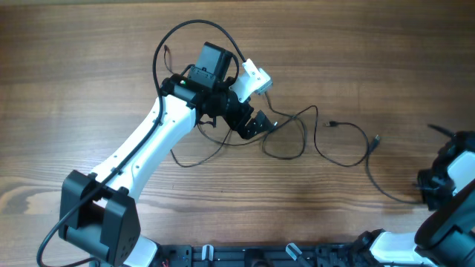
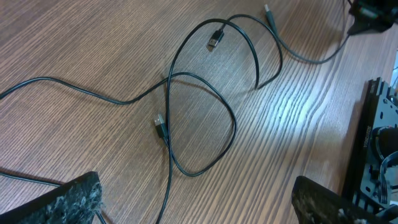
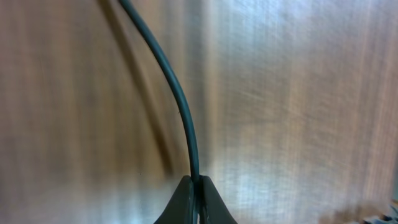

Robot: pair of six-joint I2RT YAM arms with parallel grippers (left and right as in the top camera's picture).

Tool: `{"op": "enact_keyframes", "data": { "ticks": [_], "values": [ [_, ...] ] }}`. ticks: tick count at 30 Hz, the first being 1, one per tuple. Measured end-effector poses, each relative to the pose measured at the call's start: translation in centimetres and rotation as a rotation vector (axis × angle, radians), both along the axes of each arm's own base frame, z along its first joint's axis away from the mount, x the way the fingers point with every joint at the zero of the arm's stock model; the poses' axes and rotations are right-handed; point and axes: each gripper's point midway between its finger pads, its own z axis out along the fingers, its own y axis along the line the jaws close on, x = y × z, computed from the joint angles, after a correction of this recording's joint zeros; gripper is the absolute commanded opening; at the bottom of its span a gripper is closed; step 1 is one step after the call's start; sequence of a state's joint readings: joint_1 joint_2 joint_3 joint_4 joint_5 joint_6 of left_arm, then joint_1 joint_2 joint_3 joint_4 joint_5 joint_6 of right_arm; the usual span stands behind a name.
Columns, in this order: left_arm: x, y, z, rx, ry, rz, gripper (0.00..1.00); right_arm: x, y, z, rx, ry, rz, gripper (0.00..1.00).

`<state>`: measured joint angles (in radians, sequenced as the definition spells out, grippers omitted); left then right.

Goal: Untangle cables

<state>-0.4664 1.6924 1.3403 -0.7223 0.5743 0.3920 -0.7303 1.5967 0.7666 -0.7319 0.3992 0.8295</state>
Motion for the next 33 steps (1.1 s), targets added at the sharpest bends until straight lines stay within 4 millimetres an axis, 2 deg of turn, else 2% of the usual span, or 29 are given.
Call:
{"op": "enact_keyframes", "data": {
  "ticks": [2, 5, 7, 11, 15, 18, 19, 21, 23, 25, 27, 33],
  "values": [
    [0.0, 0.0, 0.0, 0.0, 0.0, 0.0, 1.0, 2.1, -0.9, 1.9, 0.001, -0.061, 0.045, 0.04],
    [0.0, 0.0, 0.0, 0.0, 0.001, 0.0, 1.0, 4.8, -3.0, 6.1, -0.064, -0.144, 0.102, 0.04],
    [0.0, 0.0, 0.0, 0.0, 0.0, 0.0, 1.0, 6.3, -4.7, 9.8, -0.141, -0.194, 0.129, 0.04],
    [0.0, 0.0, 0.0, 0.0, 0.001, 0.0, 1.0, 6.6, -7.1, 14.3, -0.275, -0.182, 0.129, 0.04],
    [-0.1, 0.0, 0.0, 0.001, 0.003, 0.0, 1.0, 6.1, -9.9, 16.6, -0.384, -0.189, 0.092, 0.04],
    [-0.2, 0.1, -0.1, 0.004, 0.009, 0.0, 1.0, 4.0, -12.6, 18.0, -0.449, -0.194, 0.014, 0.04],
    [-0.2, 0.1, -0.1, 0.005, 0.01, 0.0, 1.0, 3.2, -13.2, 18.2, -0.462, -0.192, -0.01, 0.04],
    [-0.2, 0.1, -0.1, 0.005, 0.01, 0.0, 1.0, 0.4, -15.2, 18.8, -0.502, -0.183, -0.085, 0.04],
    [-0.1, 0.1, -0.1, 0.003, 0.007, 0.0, 1.0, -2.1, -16.3, 19.0, -0.515, -0.166, -0.148, 0.04],
    [0.0, 0.0, 0.0, -0.001, 0.0, 0.0, 1.0, -3.5, -16.8, 18.7, -0.51, -0.15, -0.175, 0.04],
    [0.2, -0.1, 0.1, -0.005, -0.008, 0.0, 1.0, -3.9, -17.4, 17.4, -0.481, -0.126, -0.183, 0.04],
    [0.3, -0.2, 0.2, -0.009, -0.017, 0.0, 1.0, -3.0, -18.0, 9.9, -0.3, -0.051, -0.153, 0.04]
  ]
}}
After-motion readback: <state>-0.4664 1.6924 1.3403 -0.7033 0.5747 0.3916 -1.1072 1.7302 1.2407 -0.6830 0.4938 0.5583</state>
